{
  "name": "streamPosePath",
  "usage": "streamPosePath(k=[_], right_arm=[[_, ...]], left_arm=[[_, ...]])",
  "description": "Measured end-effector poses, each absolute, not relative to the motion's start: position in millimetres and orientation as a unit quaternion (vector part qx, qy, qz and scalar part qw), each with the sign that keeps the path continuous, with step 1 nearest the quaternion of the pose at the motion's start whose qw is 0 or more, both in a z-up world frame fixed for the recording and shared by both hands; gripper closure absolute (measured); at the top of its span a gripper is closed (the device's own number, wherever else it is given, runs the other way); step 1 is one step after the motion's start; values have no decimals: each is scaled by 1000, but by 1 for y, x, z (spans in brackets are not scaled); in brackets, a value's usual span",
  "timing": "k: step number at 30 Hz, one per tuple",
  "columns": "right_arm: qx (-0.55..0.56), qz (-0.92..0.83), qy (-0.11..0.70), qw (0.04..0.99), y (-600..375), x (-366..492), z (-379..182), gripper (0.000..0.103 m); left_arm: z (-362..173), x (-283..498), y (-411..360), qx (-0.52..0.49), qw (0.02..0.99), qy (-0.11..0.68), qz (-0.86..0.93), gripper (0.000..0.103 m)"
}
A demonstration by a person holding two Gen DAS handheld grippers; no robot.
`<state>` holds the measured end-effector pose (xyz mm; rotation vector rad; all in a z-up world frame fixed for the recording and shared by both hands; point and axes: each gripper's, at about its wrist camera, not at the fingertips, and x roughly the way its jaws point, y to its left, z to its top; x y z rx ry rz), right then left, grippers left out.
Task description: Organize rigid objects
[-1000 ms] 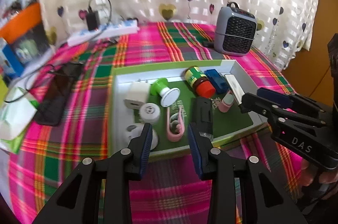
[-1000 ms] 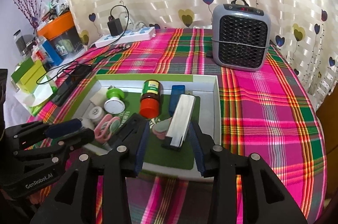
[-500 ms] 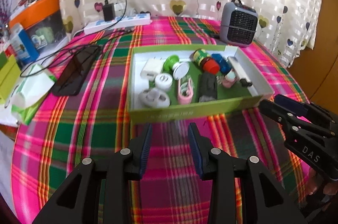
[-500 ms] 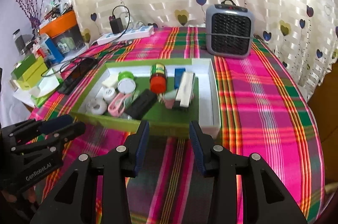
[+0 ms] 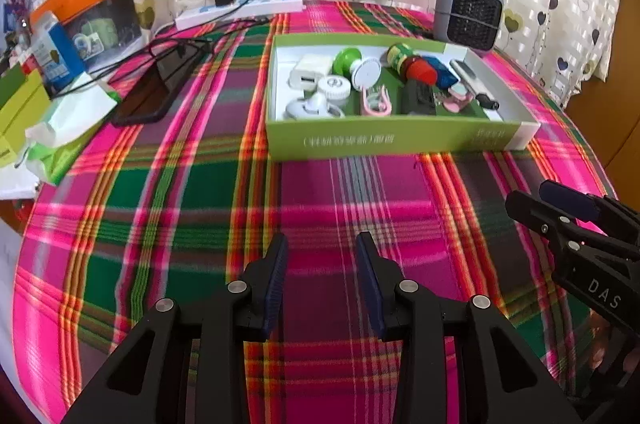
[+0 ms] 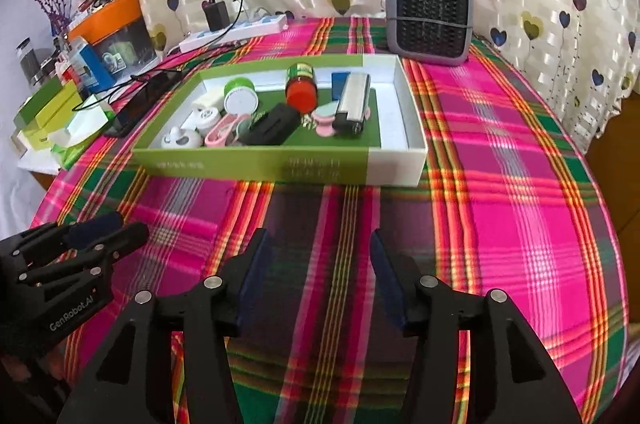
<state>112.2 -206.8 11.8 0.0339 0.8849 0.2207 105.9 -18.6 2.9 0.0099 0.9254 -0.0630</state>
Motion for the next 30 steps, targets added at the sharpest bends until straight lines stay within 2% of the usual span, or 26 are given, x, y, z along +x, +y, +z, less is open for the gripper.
streamPosePath(k=[11, 16, 30], right_arm=[[0, 79, 440, 894, -208, 104, 3, 50], [-20, 79, 438, 895, -202, 100, 2, 44], [-21, 77, 439, 895, -202, 100, 1, 43]], left_arm=[[2, 103, -21, 14, 897, 442, -22, 69], [1, 103, -24, 20, 898, 440, -14, 68], [2, 103, -24, 20, 898, 440, -15, 68]])
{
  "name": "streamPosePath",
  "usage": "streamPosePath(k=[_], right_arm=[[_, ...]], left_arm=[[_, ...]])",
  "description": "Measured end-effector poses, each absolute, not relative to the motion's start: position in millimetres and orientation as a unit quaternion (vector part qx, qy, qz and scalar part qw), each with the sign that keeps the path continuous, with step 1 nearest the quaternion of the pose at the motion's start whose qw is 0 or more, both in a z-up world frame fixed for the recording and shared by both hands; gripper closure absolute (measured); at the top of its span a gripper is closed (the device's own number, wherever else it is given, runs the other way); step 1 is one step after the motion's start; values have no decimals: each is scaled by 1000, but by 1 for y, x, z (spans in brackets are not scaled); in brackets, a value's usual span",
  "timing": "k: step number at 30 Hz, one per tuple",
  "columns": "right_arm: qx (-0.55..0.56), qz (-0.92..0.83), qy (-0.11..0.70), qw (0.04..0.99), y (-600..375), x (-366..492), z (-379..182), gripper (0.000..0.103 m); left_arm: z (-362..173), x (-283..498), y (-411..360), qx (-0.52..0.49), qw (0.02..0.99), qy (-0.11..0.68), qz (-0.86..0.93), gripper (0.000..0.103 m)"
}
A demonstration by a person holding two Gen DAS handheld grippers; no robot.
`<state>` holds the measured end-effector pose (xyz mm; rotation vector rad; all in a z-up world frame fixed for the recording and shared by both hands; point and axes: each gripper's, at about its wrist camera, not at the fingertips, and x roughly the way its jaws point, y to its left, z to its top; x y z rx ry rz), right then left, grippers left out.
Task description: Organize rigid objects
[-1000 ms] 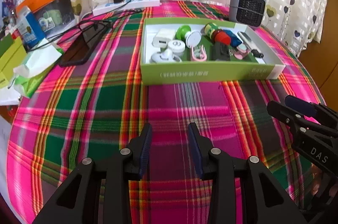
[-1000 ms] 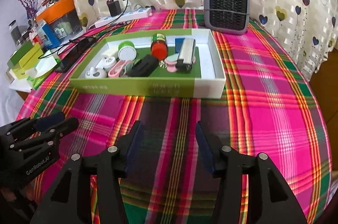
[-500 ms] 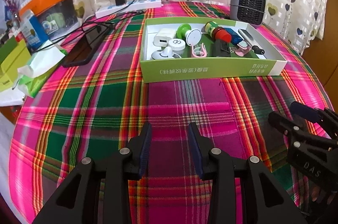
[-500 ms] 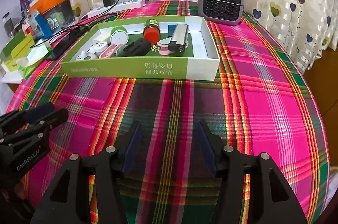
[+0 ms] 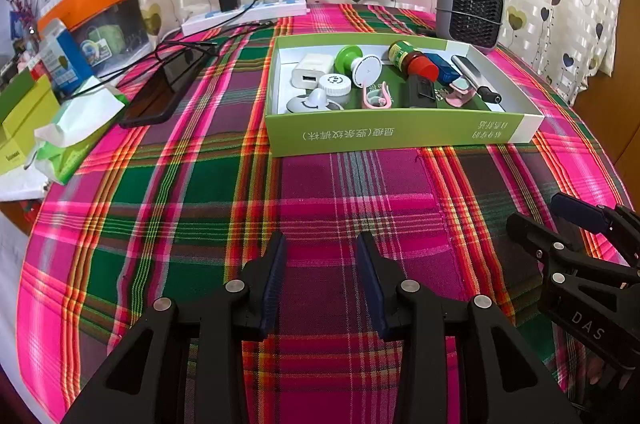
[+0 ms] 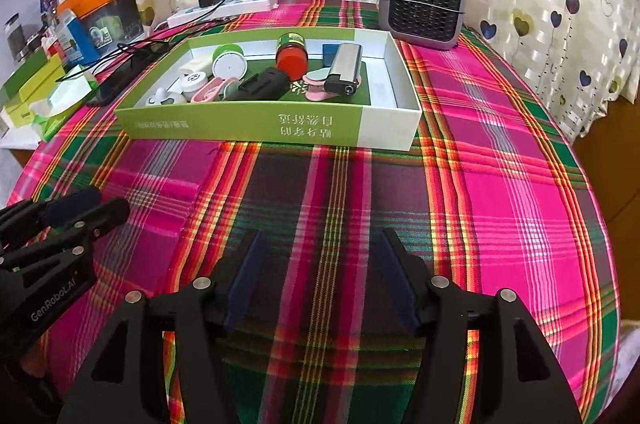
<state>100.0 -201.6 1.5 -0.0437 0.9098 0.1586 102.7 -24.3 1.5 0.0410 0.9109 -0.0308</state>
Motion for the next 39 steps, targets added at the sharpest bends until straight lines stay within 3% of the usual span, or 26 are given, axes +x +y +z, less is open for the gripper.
streamPosePath(k=[39], right_arm=[[-21, 78, 439, 895, -200, 99, 1, 40]], left_arm=[[1, 103, -24, 19, 898, 439, -15, 68]])
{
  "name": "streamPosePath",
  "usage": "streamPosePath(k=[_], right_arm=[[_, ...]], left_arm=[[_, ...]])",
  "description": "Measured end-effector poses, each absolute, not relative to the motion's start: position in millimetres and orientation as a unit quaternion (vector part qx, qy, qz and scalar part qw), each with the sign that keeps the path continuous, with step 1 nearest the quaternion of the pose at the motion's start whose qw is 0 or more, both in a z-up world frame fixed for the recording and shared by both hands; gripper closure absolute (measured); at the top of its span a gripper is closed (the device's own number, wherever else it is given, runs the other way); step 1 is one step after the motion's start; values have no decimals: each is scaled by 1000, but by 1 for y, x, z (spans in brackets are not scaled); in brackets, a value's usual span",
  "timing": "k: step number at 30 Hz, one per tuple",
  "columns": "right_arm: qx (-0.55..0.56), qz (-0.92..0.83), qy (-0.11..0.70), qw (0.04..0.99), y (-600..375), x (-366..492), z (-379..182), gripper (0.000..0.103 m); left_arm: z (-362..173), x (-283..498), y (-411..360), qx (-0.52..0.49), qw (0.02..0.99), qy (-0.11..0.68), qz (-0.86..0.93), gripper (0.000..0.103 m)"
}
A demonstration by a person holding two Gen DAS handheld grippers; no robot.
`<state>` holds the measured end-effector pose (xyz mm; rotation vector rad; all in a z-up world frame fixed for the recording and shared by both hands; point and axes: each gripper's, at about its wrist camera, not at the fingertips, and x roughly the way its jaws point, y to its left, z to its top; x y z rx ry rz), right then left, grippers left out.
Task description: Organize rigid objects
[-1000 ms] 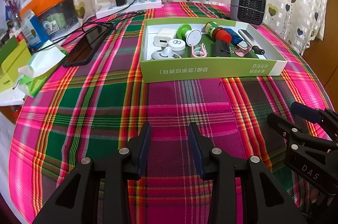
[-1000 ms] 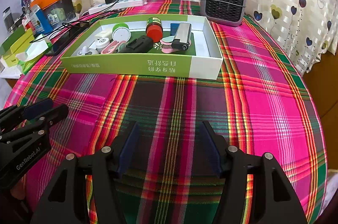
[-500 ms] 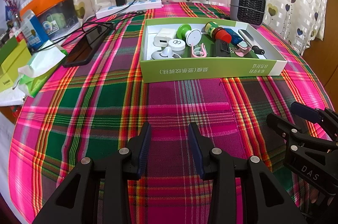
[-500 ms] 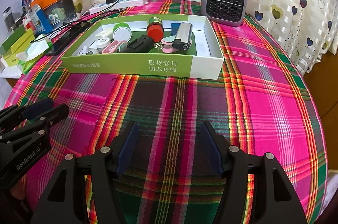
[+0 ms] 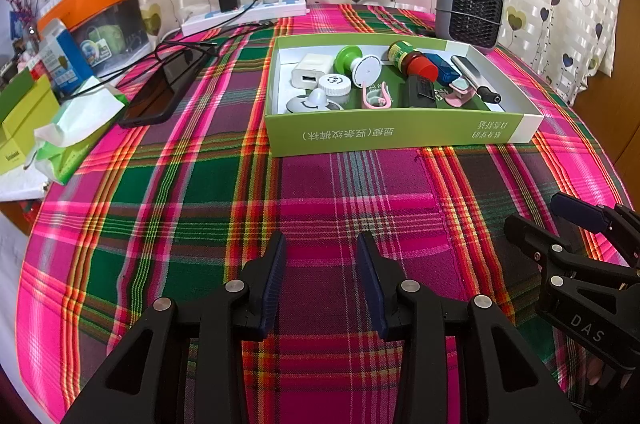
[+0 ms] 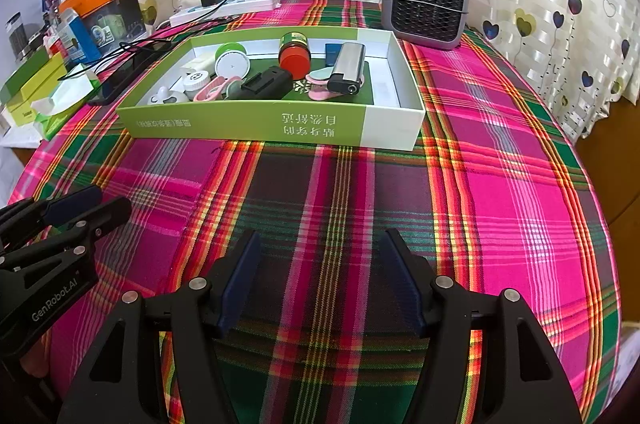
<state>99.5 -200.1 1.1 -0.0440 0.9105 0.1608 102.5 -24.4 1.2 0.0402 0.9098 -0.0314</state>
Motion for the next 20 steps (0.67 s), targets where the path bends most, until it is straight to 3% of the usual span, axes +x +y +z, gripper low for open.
streamPosePath(k=[20], right_arm=[[-21, 77, 439, 895, -200, 99, 1, 39]], left_arm=[[1, 103, -24, 20, 898, 439, -15, 68]])
